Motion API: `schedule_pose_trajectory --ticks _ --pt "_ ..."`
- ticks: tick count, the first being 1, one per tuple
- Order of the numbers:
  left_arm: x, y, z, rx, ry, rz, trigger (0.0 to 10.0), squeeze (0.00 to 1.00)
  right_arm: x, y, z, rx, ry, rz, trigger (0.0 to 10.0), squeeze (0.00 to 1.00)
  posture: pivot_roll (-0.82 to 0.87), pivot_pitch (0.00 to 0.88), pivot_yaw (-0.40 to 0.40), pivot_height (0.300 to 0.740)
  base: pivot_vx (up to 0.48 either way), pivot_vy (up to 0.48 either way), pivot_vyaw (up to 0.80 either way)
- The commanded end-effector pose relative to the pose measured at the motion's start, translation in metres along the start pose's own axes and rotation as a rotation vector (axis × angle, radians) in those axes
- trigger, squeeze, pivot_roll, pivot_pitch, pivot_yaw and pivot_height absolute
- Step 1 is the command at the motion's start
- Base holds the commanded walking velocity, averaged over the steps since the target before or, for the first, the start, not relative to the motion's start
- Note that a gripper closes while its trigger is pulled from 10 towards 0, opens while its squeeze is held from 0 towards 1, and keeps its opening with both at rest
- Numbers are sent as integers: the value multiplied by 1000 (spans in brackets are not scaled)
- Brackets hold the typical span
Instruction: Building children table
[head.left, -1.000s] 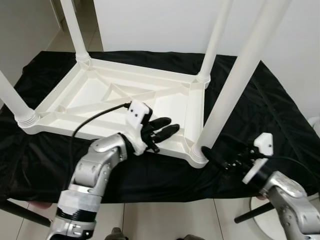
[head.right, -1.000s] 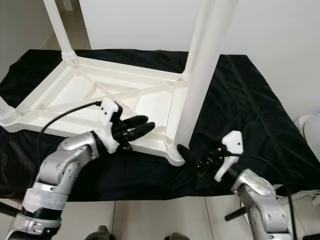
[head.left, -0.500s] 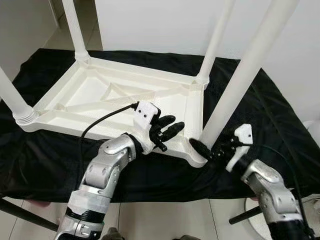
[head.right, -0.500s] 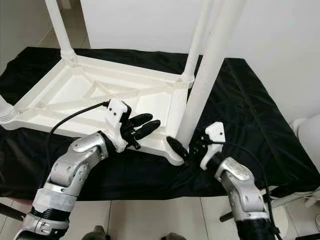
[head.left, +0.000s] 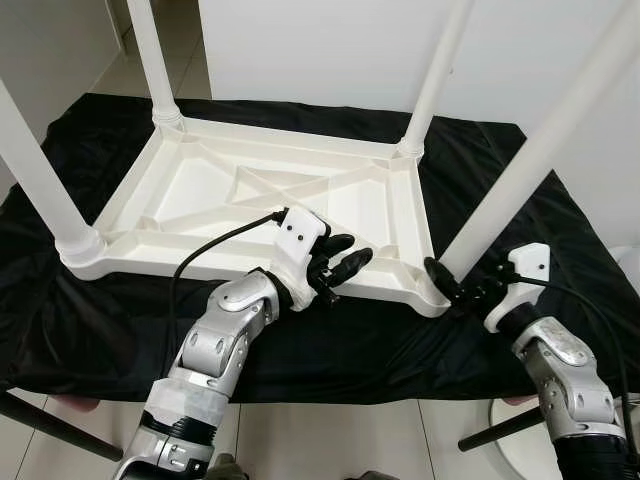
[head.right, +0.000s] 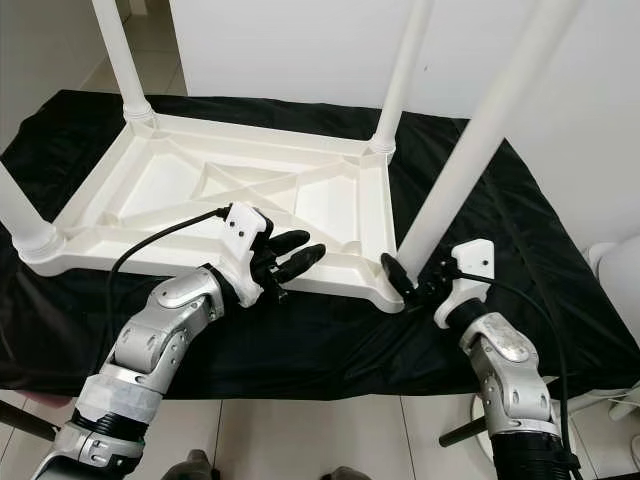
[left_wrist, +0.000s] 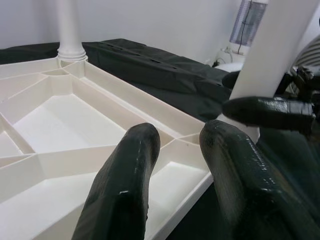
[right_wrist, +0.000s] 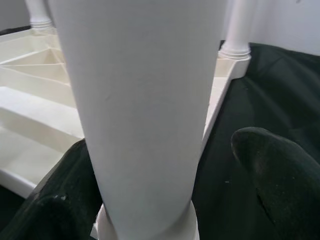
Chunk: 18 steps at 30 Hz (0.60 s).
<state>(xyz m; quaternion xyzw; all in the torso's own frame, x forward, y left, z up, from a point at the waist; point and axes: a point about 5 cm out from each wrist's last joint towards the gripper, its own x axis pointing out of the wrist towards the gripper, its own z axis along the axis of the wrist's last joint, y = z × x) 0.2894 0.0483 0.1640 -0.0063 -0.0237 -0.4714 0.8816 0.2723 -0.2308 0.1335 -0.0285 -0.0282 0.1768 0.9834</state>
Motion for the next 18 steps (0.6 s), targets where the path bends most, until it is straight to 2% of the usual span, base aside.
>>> schedule_pose_trajectory --ticks 1,6,13,14,16,17,18 --pt "6 -1 0 20 -1 4 10000 0 -11 -14 -5 -8 19 -81 10000 0 27 0 -62 740 0 0 0" --pt "13 -9 2 13 -26 -60 10000 0 -17 -14 -7 -8 15 -109 10000 0 14 0 -53 740 0 0 0" --pt "12 -21 -3 45 -10 -165 10000 0 -17 -19 -9 -21 20 -128 10000 0 7 0 -38 740 0 0 0" --pt "11 -26 -4 41 -2 -200 10000 0 -15 -20 -9 -27 24 -122 4784 0 7 0 -34 740 0 0 0" --pt "11 -27 -4 41 3 -214 10000 0 -13 -21 -8 -33 27 -117 4706 0 10 0 -33 740 0 0 0" --pt "11 -29 -4 42 6 -220 10000 0 -11 -22 -8 -41 27 -113 5333 0 10 0 -33 740 0 0 0" --pt "12 -29 -4 43 7 -222 10000 0 -8 -23 -7 -46 25 -110 5333 0 11 0 -30 740 0 0 0"
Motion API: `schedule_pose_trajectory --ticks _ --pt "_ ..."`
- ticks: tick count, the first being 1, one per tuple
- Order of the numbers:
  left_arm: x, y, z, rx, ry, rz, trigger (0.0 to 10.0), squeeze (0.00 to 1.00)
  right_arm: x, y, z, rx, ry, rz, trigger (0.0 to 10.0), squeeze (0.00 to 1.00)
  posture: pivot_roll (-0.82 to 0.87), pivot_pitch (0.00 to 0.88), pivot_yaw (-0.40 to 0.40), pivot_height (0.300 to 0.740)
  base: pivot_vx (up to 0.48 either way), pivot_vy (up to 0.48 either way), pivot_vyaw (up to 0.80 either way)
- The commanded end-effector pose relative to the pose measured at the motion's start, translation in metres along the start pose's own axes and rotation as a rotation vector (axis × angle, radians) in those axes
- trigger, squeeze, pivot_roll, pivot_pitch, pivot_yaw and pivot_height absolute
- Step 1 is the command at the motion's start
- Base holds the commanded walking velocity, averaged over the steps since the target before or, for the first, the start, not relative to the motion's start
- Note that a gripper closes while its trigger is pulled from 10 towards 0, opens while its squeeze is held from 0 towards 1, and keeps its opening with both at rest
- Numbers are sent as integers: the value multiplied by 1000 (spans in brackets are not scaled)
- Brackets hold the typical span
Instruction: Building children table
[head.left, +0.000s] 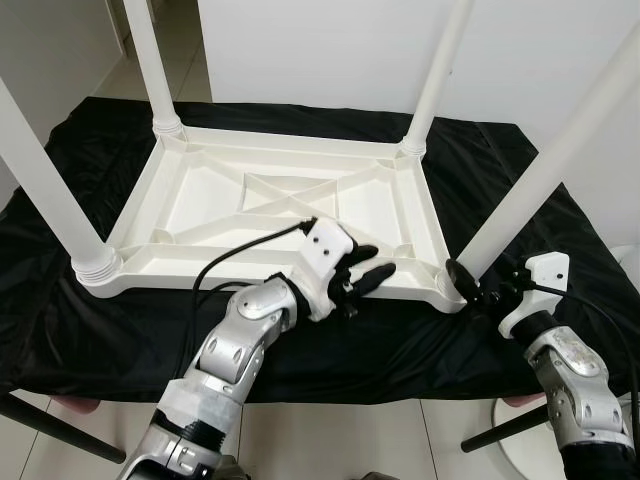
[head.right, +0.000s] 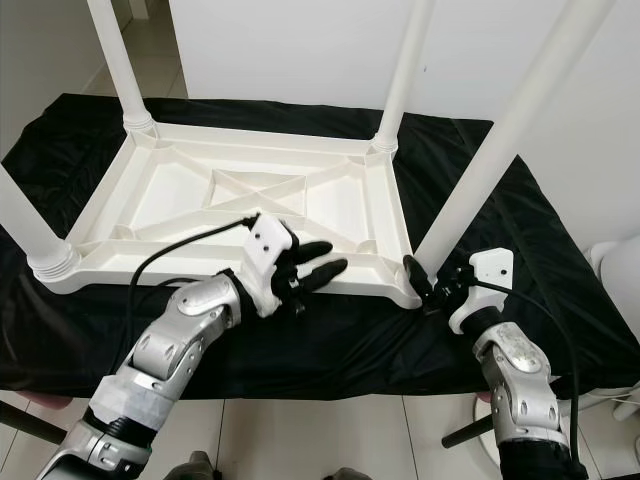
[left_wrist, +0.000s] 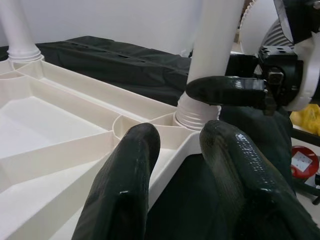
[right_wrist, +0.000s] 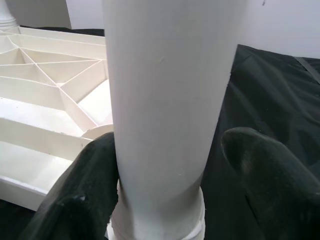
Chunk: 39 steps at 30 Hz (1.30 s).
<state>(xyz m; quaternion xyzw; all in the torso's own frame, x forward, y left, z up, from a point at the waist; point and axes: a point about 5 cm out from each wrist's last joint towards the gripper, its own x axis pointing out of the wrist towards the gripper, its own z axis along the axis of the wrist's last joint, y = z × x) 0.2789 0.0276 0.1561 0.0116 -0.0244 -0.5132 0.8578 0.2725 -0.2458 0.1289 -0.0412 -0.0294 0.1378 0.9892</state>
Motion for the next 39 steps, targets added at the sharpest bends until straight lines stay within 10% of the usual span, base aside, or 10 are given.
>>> schedule_pose_trajectory --ticks 1,3,6,17,18,19,30,39 --pt "3 -8 5 20 -5 -122 10000 0 2 -10 -1 -25 17 -26 6157 0 12 0 -28 740 0 0 0" --pt "4 -7 5 24 -1 -121 10000 0 5 -11 0 -29 15 -22 6157 0 12 0 -28 740 0 0 0" --pt "7 -5 6 20 -3 -103 10000 0 16 -9 -1 -36 29 9 0 0 22 0 -33 740 0 0 0" --pt "4 -2 5 40 -8 -44 10000 0 19 -4 -10 0 65 -98 0 0 29 8 -52 740 0 0 0" --pt "4 -1 6 34 -12 -29 10000 0 19 -4 -11 -1 75 -171 9137 0 27 11 -54 740 0 0 0" --pt "5 1 6 27 -13 -17 10000 0 19 -3 -12 5 77 -232 10000 0 27 13 -55 740 0 0 0" --pt "7 24 9 17 -4 124 10000 0 17 28 -13 98 60 -702 10000 0 8 14 -27 740 0 0 0" --pt "8 26 10 42 -18 132 10000 0 33 57 -8 130 35 -697 10000 0 7 11 -25 740 0 0 0"
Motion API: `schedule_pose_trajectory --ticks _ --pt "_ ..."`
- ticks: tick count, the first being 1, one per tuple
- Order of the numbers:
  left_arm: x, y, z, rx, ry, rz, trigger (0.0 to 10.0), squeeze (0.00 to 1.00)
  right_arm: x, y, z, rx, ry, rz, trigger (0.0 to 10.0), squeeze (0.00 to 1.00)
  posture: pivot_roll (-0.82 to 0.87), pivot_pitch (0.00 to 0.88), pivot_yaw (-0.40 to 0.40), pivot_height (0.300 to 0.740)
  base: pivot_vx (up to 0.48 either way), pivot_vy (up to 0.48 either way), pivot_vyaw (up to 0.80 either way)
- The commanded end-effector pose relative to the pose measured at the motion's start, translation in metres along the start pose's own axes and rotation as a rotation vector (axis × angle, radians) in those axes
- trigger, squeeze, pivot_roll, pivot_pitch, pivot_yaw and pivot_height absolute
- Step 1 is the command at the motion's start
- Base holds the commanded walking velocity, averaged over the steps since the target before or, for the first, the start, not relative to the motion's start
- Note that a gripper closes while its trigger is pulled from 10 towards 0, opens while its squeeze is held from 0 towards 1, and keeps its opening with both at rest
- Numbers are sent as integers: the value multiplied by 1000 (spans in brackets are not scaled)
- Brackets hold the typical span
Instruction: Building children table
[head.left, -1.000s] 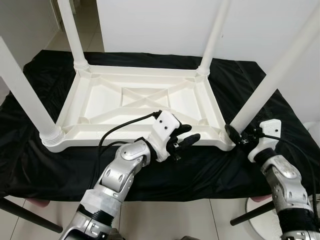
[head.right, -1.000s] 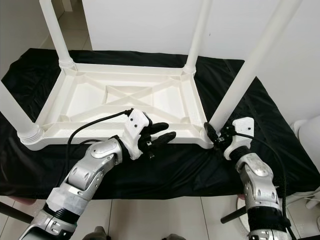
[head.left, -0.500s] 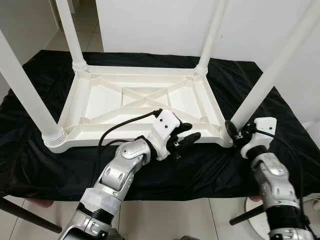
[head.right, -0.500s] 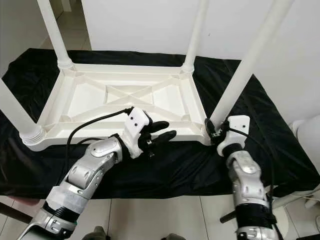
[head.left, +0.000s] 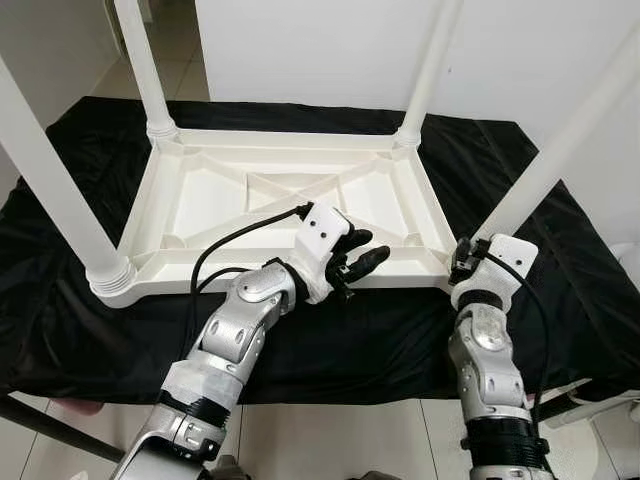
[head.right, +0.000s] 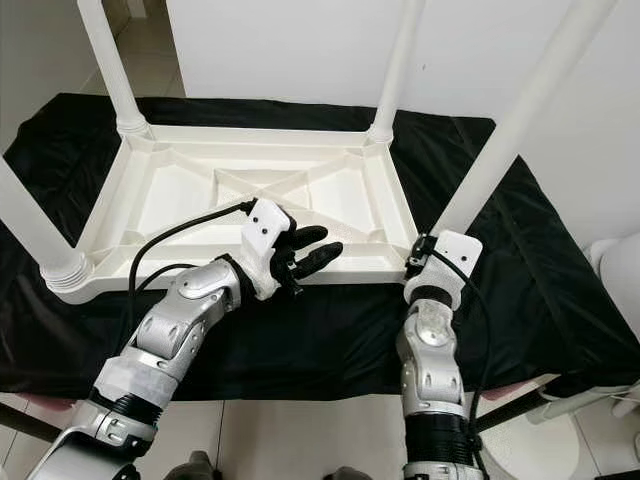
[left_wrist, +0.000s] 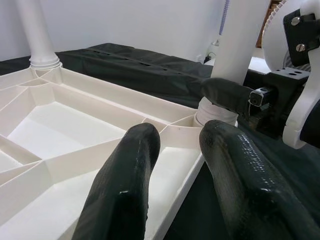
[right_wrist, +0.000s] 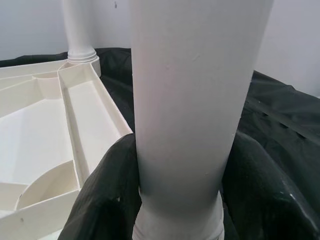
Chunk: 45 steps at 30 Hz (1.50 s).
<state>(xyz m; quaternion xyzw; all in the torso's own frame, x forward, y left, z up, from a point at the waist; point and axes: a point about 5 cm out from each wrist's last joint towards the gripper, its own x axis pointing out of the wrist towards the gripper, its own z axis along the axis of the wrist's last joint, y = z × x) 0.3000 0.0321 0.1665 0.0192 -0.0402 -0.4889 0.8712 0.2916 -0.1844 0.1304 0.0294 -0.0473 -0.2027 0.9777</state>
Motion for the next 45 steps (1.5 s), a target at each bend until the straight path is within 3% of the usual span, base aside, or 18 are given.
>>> schedule_pose_trajectory --ticks 1,4,5,14,15,16,17,30,32,33,37,38,40,41,42,43,44,45 --pt "4 4 2 15 -4 71 10000 0 -5 7 -11 -2 53 33 10000 0 5 9 -19 740 0 0 0" --pt "6 2 2 15 -4 59 10000 0 -6 11 -8 4 44 76 10000 0 6 8 -20 740 0 0 0" --pt "7 1 1 23 -1 54 10000 0 -6 7 -7 22 45 87 10000 1000 8 6 -22 740 0 0 0" --pt "8 1 4 46 -9 53 10000 0 -2 -19 1 17 4 216 10000 1000 14 7 -16 740 0 0 0" --pt "8 1 5 49 -13 41 10000 0 2 -32 3 -35 5 314 10000 686 6 6 -9 740 0 0 0" --pt "8 1 5 49 -13 41 10000 0 2 -32 3 -35 5 314 10000 686 6 6 -9 740 0 0 0" --pt "8 1 5 51 -12 36 10000 0 3 -35 3 -45 7 341 10000 0 6 5 -8 740 0 0 0" --pt "6 -16 -14 53 53 -70 10000 0 14 -38 2 -169 29 595 10000 0 -6 0 6 740 0 0 0" --pt "7 -20 -18 14 64 -107 10000 141 16 -35 -1 -191 43 650 10000 0 -9 0 9 740 0 0 0" --pt "7 -24 -19 -7 74 -141 10000 1000 18 -32 -4 -207 60 693 10000 0 -14 0 13 740 0 0 0" --pt "9 -26 -23 18 103 -154 10000 1000 21 -28 -7 -244 72 761 10000 0 -16 0 12 740 0 0 0" --pt "11 -26 -23 43 107 -155 10000 0 23 -27 -9 -259 79 781 10000 0 -16 0 11 740 0 0 0" --pt "12 -26 -23 51 110 -153 10000 0 24 -27 -9 -273 84 799 10000 0 -14 0 6 740 0 0 0" --pt "13 -25 -23 55 109 -153 10000 0 26 -27 -10 -278 89 812 5804 0 -13 0 4 740 0 0 0" --pt "14 -25 -23 57 108 -152 10000 0 27 -28 -10 -280 91 818 5804 0 -13 0 4 740 0 0 0" --pt "15 -24 -23 57 109 -145 10000 0 29 -29 -10 -280 89 826 3529 0 -9 0 -2 740 0 0 0" --pt "15 -24 -23 57 109 -145 10000 0 29 -29 -10 -280 89 826 3529 0 -9 0 -2 740 0 0 0" --pt "15 -24 -23 59 110 -141 10000 0 30 -29 -9 -279 88 831 1294 0 -9 0 -2 740 0 0 0"
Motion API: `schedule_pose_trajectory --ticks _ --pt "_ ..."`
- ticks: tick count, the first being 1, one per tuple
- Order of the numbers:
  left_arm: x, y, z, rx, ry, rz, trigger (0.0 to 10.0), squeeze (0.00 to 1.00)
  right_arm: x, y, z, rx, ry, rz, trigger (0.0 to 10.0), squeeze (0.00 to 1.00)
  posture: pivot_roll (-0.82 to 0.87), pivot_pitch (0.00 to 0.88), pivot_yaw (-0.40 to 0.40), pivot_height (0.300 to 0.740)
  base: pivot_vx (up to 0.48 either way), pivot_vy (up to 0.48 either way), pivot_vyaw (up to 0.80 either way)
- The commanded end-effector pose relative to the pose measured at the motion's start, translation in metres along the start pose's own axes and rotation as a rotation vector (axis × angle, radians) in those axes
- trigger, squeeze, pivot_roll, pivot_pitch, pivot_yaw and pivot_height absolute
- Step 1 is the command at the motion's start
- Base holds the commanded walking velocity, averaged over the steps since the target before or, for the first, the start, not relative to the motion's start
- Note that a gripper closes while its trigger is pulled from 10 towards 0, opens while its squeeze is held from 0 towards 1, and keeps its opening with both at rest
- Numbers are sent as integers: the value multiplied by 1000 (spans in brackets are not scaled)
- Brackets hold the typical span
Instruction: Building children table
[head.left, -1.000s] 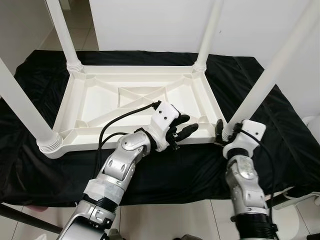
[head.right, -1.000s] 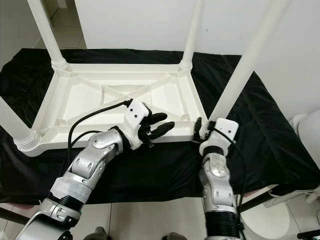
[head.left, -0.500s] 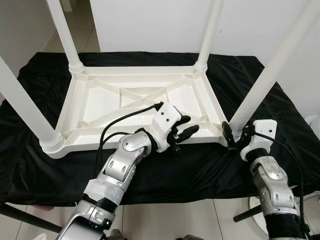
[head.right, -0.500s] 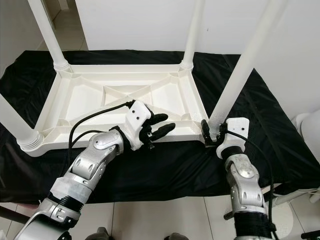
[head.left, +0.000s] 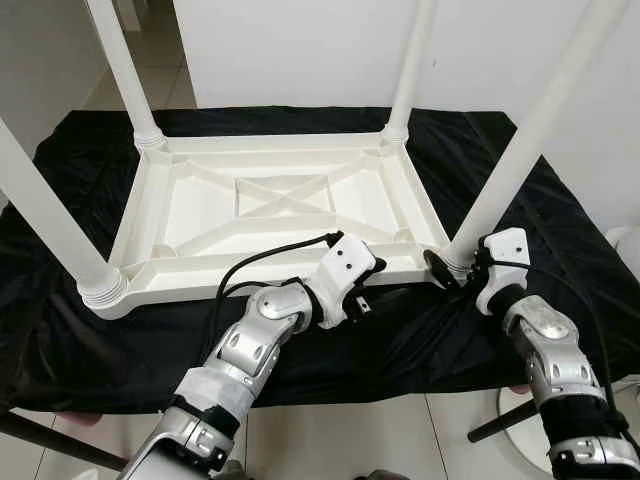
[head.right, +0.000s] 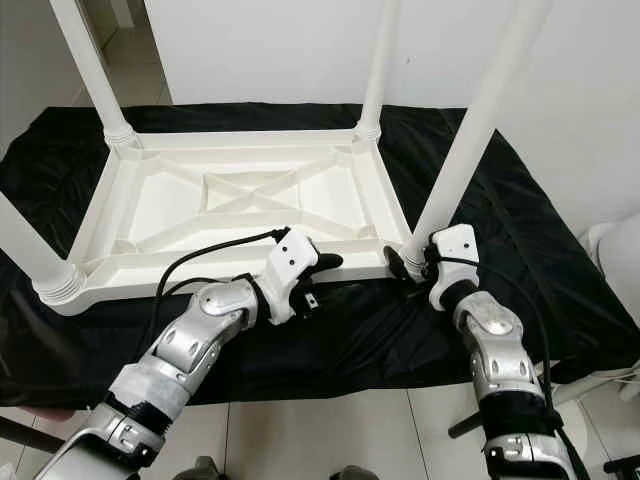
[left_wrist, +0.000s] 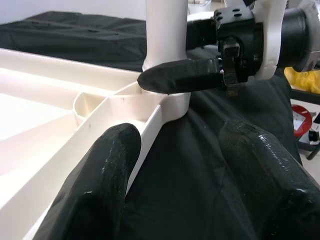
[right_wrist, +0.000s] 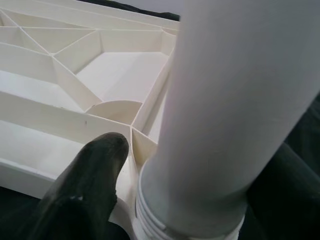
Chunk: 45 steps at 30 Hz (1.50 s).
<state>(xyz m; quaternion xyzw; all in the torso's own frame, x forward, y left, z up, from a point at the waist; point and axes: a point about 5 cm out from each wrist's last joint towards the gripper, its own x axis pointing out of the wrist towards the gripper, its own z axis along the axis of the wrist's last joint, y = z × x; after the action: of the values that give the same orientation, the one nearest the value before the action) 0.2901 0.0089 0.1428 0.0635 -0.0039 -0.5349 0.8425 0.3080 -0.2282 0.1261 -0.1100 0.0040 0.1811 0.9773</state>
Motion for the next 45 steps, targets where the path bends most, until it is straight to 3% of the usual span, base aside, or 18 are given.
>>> schedule_pose_trajectory --ticks 1,2,3,13,14,15,22,24,31,32,34,36,45 --pt "3 -1 1 23 8 -23 10000 0 3 5 -4 -10 17 52 1294 0 -5 0 -6 740 0 0 0" --pt "4 -1 1 25 7 -21 10000 0 4 4 -4 -11 18 53 1294 0 -5 0 -6 740 0 0 0" --pt "5 -1 2 27 7 -18 10000 0 4 4 -4 -15 20 53 0 0 -2 0 -8 740 0 0 0" --pt "5 -2 4 79 5 -6 10000 0 4 7 -8 38 2 38 0 0 1 0 -3 740 0 0 0" --pt "5 1 5 79 -9 17 10000 0 5 6 -7 60 -6 -19 4667 0 -3 0 1 740 0 0 0" --pt "5 2 4 73 -7 15 10000 0 5 5 -6 70 -10 -49 10000 0 -8 0 5 740 0 0 0" --pt "5 7 1 66 19 33 10000 0 6 6 -2 125 -13 -187 10000 0 -27 0 17 740 0 0 0" --pt "7 13 1 58 31 62 10000 0 6 20 2 182 -21 -335 10000 0 -45 0 28 740 0 0 0" --pt "6 16 -1 71 42 90 10000 0 9 39 3 229 -5 -457 10000 0 -46 0 14 740 0 0 0" --pt "6 18 -2 63 38 114 10000 0 10 53 3 264 8 -553 10000 0 -47 0 7 740 0 0 0" --pt "6 19 -2 60 36 120 10000 0 10 55 4 272 12 -574 10000 0 -47 0 7 740 0 0 0" --pt "5 23 -2 51 34 156 10000 0 10 75 6 305 27 -648 10000 0 -52 0 1 740 0 0 0" --pt "4 32 -1 53 35 194 10000 0 5 80 15 292 -14 -584 10000 0 -46 0 -8 740 0 0 0"
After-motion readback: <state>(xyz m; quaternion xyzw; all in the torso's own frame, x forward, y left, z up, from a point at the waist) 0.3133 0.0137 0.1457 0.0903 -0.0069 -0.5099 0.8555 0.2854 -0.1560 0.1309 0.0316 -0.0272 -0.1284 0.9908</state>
